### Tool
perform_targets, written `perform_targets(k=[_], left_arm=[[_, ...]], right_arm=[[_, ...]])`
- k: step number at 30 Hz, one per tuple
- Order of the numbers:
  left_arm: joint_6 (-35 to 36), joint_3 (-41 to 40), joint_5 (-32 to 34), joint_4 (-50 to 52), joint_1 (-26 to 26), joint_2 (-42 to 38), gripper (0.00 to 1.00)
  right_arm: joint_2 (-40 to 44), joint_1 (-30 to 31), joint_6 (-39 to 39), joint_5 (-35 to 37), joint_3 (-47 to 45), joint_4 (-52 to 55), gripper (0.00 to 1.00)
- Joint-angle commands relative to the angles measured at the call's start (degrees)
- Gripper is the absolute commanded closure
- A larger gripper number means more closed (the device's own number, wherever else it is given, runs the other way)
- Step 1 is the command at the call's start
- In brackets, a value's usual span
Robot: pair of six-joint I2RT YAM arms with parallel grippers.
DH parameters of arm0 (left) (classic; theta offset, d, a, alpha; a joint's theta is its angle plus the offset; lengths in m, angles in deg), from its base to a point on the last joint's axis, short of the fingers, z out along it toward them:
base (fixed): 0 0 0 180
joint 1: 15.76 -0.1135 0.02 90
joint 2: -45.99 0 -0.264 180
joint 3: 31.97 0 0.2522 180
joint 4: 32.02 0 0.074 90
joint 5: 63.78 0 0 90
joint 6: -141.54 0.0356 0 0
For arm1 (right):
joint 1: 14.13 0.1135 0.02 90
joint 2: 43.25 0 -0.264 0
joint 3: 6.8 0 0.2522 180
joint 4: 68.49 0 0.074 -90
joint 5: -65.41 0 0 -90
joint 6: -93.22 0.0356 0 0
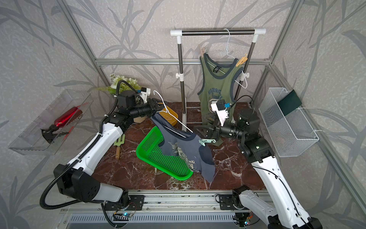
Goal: Remove the clothespins securing tank tops to the hanger
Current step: Adjust the hanger.
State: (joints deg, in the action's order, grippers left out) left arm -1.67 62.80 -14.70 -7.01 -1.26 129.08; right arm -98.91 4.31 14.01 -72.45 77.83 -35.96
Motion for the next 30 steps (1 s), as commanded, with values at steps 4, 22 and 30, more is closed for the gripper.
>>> perform_targets(k=[4,22,30], left_arm=[[-1.18,2.56,-2.07,-0.79,-1.23,1.72,0.98],[0.37,3.19,-0.99,1.58,-1.85,2.81,0.99],[0.56,3.73,-0.87,2.20,-1.85,3.08,0.99]], right_arm=[[2.95,-2.76,-3.64,0.62,3.83,4.92,0.06],[9.53,-2.97,-4.20,-1.82,5.80,11.82,0.01],[11.98,-2.96,-2.12,-3.19,7.36,14.34,0.01]])
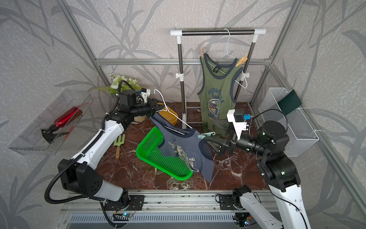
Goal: Remove the clothespins securing tank tops to the hanger
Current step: Adjust the hanger, then remove the clothespin from the hanger.
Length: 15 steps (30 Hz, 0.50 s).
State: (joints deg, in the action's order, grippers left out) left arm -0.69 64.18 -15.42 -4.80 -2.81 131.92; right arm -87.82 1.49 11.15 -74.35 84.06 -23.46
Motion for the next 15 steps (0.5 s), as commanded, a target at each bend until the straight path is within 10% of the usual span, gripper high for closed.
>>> perform_targets(k=[1,15], left_arm=[[-0.57,2.35,-0.16,-0.09,-0.29,0.22,0.99],[-0.70,1.99,-0.26,-0.45,-0.29,-0.19,0.99]], right_arm=[[0.87,-0.15,0.35,-0.87,0.87,2.65,0.01],[-2.24,2.28,-0.29,3.68,-4.24,1.72,0.04]])
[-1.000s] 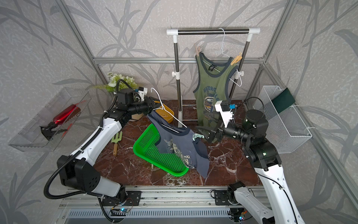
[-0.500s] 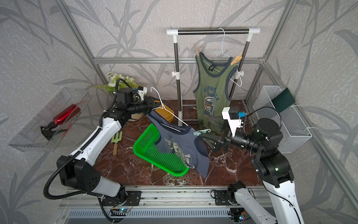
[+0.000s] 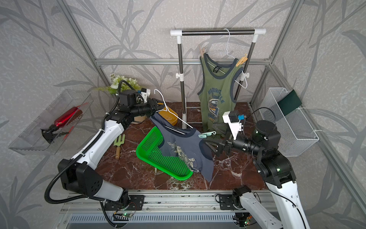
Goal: Remove the clothespins securing tank tops to the hanger
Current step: Remove the clothespin from the hanger.
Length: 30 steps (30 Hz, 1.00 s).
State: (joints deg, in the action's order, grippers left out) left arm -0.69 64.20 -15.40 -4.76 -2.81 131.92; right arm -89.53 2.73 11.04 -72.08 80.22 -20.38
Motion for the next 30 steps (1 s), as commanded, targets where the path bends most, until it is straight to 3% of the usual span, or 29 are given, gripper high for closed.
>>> perform_targets(k=[1,6,11,24,30], left_arm=[[-0.69,1.94,-0.29,-0.53,-0.30,-0.15,0.99],[-0.77,1.62,-0.28,-0.60,-0.29,-0.16,0.99],[-0.68,1.51,-0.34,-0.68,-0.29,-0.22,0.99],[-0.32,0.76,-0.11,-0.65,-0.38,-0.58,0.99],[-0.06,0.84,0.26,-0.66,-0.65,-0.91,0.99]], right_arm=[[-0.73,1.61,-0.56,2.40,-0.54,-1.26,0.05],[-1.24,3.90,-0.56,4.76,-1.52,-2.27,0.13],[-0.70,5.02,-0.69,6.64,-2.22,-3.56,0.37],[0.31,5.20,0.54,7.29,-2.54,-4.57,0.76],[0.82,5.20,1.70,7.12,-3.07,-5.43,0.77]])
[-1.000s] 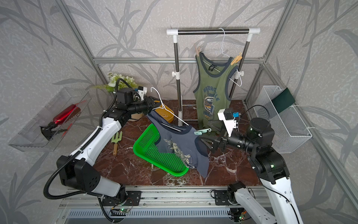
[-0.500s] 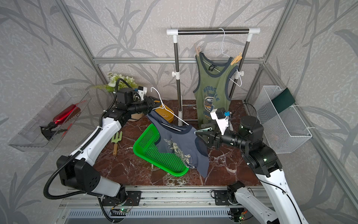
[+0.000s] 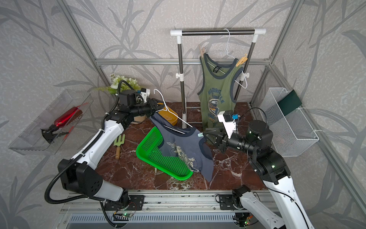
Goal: Remove the clothespins securing tank tops to the hanger
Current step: Remove the clothespin from the hanger.
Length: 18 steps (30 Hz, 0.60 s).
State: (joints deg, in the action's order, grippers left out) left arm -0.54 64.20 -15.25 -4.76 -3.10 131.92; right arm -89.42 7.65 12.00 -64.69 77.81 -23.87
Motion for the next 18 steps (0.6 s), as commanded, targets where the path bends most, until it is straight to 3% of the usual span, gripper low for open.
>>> perform_targets(k=[1,4,18], left_arm=[[-0.13,0.86,0.16,-0.71,-0.36,-0.96,0.99],[-0.10,0.47,0.27,-1.25,-0.41,-1.15,0.99],[2.12,-5.71,-0.59,-0.61,-3.20,-4.31,1.00]], right_arm=[[0.81,0.28,0.98,-0.21,-0.69,-2.00,0.77],[0.91,0.29,1.87,-0.64,-0.78,-2.96,0.85],[-2.92,0.28,-4.83,3.61,10.55,7.49,0.88]])
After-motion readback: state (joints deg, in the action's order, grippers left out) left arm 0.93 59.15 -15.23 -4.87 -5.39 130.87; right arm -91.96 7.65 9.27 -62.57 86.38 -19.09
